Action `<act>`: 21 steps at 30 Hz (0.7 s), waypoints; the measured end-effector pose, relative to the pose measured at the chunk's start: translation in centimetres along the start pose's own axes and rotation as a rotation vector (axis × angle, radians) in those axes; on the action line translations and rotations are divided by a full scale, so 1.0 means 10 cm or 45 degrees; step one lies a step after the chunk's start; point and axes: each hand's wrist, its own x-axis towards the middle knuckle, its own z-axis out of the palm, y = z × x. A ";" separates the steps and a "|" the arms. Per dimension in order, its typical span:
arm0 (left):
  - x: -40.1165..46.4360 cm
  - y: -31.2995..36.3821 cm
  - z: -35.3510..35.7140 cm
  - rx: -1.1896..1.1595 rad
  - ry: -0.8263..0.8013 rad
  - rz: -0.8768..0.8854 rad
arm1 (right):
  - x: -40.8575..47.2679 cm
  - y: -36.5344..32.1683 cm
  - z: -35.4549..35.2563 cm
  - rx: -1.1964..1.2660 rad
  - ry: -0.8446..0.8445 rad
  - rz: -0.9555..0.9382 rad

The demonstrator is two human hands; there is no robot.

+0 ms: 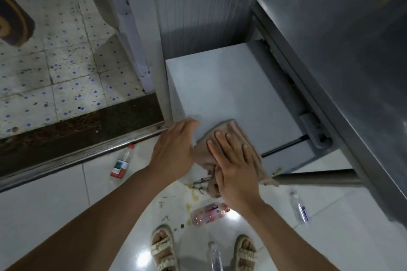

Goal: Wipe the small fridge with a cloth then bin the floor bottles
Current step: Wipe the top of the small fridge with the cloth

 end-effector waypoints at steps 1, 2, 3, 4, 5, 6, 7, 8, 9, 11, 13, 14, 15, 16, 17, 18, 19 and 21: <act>0.01 0.05 0.05 0.016 0.009 0.018 | 0.04 0.16 -0.05 -0.005 0.025 0.052; 0.01 0.09 0.11 0.049 0.018 0.034 | 0.05 0.35 -0.11 -0.016 0.052 0.119; 0.01 0.14 0.18 0.093 0.027 0.044 | 0.04 0.58 -0.18 -0.039 0.076 0.185; 0.02 0.19 0.24 0.136 0.042 0.047 | 0.03 0.81 -0.26 -0.076 0.093 0.243; 0.02 0.23 0.30 0.166 0.059 0.038 | 0.02 1.04 -0.34 -0.115 0.095 0.281; 0.00 0.27 0.35 0.180 0.075 0.013 | 0.02 1.23 -0.41 -0.129 0.087 0.299; -0.01 0.30 0.40 0.182 0.088 -0.022 | 0.02 1.36 -0.45 -0.118 0.074 0.310; -0.03 0.32 0.44 0.179 0.099 -0.056 | 0.04 1.41 -0.44 -0.103 0.073 0.328; -0.06 0.33 0.47 0.183 0.100 -0.087 | 0.04 1.37 -0.41 -0.094 0.086 0.372; -0.09 0.36 0.51 0.214 0.079 -0.129 | -0.03 1.11 -0.29 -0.053 0.131 0.467; -0.08 0.39 0.52 0.229 0.066 -0.151 | -0.21 0.72 -0.13 0.037 0.236 0.385; -0.08 0.40 0.52 0.230 0.062 -0.163 | -0.32 0.53 -0.06 0.085 0.252 0.299; -0.08 0.40 0.52 0.236 0.056 -0.172 | -0.41 0.41 -0.02 0.125 0.241 0.210; -0.09 0.41 0.53 0.246 0.052 -0.176 | -0.48 0.39 -0.01 0.133 0.217 0.112; -0.09 0.40 0.53 0.252 0.050 -0.182 | -0.49 0.46 -0.04 0.118 0.194 0.018; -0.09 0.40 0.53 0.251 0.050 -0.193 | -0.48 0.59 -0.08 0.098 0.193 -0.047; -0.09 0.41 0.53 0.244 0.049 -0.200 | -0.46 0.77 -0.13 0.079 0.209 -0.054; -0.09 0.41 0.53 0.233 0.053 -0.197 | -0.42 1.17 -0.26 0.024 0.276 0.066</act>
